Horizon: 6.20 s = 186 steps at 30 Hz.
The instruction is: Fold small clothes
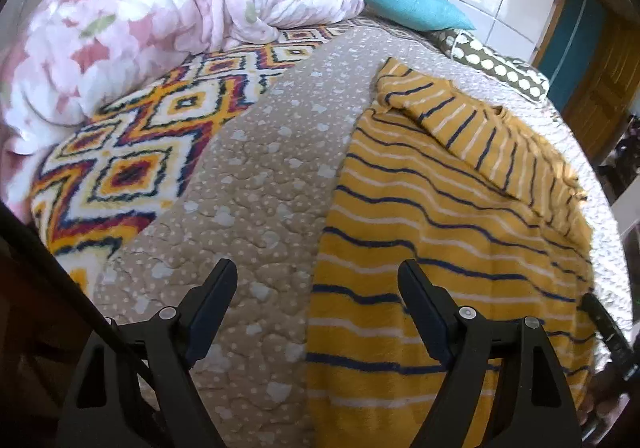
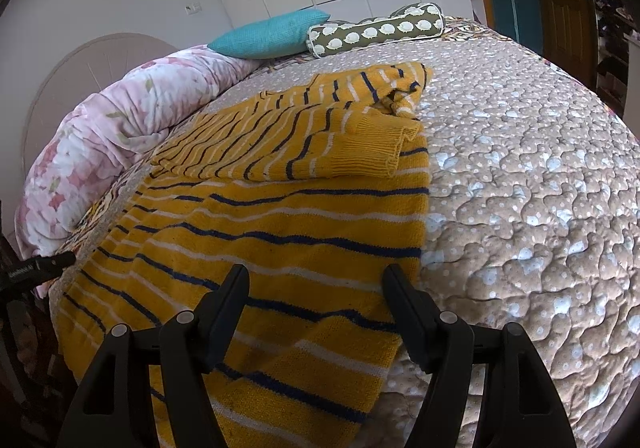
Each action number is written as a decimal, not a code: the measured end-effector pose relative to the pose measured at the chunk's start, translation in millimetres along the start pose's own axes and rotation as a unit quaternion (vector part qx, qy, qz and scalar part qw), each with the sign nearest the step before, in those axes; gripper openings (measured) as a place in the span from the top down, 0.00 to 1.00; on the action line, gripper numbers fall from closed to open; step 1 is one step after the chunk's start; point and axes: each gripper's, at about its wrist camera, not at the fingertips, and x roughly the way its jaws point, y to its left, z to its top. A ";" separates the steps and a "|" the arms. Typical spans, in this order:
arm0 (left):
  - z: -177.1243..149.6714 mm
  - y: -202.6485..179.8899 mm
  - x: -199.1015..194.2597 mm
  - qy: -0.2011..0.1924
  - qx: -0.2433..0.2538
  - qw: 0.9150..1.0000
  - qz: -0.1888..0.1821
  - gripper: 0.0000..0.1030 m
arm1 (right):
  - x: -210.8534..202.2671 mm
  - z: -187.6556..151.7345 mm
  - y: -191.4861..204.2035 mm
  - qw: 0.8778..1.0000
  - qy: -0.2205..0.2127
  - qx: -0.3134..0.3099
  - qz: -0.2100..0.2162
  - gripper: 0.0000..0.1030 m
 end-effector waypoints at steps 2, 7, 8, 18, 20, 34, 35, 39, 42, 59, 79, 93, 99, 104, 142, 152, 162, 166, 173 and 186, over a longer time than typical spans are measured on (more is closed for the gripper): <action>-1.9 -2.2 6.1 0.012 0.002 1.000 -0.006 0.21 | 0.3 -0.1 1.1 1.000 0.001 -0.004 -0.001 0.27; -12.2 -15.8 18.3 0.036 -0.001 0.999 -0.023 0.21 | 1.5 0.6 0.7 1.000 0.001 -0.005 0.000 0.26; -12.9 -21.9 19.1 0.035 0.010 0.999 -0.020 0.21 | 1.5 0.7 0.5 1.000 0.001 -0.004 0.001 0.26; -12.7 -29.4 22.6 0.033 0.044 0.998 0.035 0.21 | 1.3 0.9 0.0 1.000 0.000 -0.003 0.003 0.25; -8.8 -15.5 14.4 0.023 0.020 0.999 0.030 0.21 | 0.2 0.0 -1.3 1.000 -0.002 0.002 0.007 0.25; -4.9 51.9 13.5 0.021 -0.072 0.989 -0.127 0.21 | -52.9 -19.1 -36.2 0.996 -0.015 0.092 -0.003 0.24; -6.4 48.2 13.7 0.018 -0.067 0.989 -0.134 0.21 | -55.6 -25.6 -44.2 0.994 -0.007 0.113 0.005 0.24; -4.2 29.7 25.5 0.047 -0.037 0.974 -0.220 0.21 | -68.9 -42.8 -57.2 0.982 -0.002 0.175 0.074 0.24; -5.8 17.1 40.7 0.082 -0.027 0.959 -0.269 0.20 | -63.9 -50.2 -50.1 0.968 0.018 0.206 0.145 0.24; -47.9 16.4 19.1 0.096 -0.032 0.928 -0.360 0.44 | -33.8 -68.6 7.4 0.939 0.069 0.229 0.246 0.34; -30.6 18.3 -73.0 0.023 0.019 0.962 -0.273 0.93 | -105.1 -68.3 29.9 0.967 0.060 0.134 0.207 0.91; -0.3 25.4 -58.6 0.017 0.006 0.968 -0.250 0.93 | -101.6 -40.9 62.9 0.975 0.054 0.043 0.212 0.91; 102.0 -21.7 3.0 0.005 -0.015 0.970 -0.241 0.93 | -21.8 57.4 66.5 0.985 -0.014 0.044 0.168 0.91; 148.7 -57.0 89.5 0.066 -0.028 0.977 -0.199 0.92 | 53.5 112.7 39.8 0.988 0.001 0.091 0.128 0.89; 104.1 14.3 108.0 0.136 -0.012 0.977 -0.166 0.89 | 41.8 29.8 -46.7 0.987 0.085 0.136 0.034 0.82; 106.2 53.6 47.5 0.030 0.003 0.998 -0.059 0.75 | -8.8 32.6 -65.4 0.989 0.022 0.136 -0.049 0.75; 129.9 -61.5 72.9 0.003 0.057 0.989 -0.137 0.25 | 89.0 116.6 10.5 0.996 0.058 0.066 -0.008 0.75; 166.9 -93.6 138.7 0.064 0.074 0.989 -0.113 0.22 | 139.7 139.7 1.1 0.994 0.075 0.057 -0.063 0.77; 199.1 -51.0 189.1 0.080 -0.008 0.994 -0.070 0.22 | 149.9 155.8 -49.5 0.987 0.076 0.129 -0.051 0.80; 131.7 15.3 92.3 0.049 -0.085 0.989 -0.112 0.21 | 61.1 130.2 -26.5 0.990 0.030 0.064 -0.121 0.49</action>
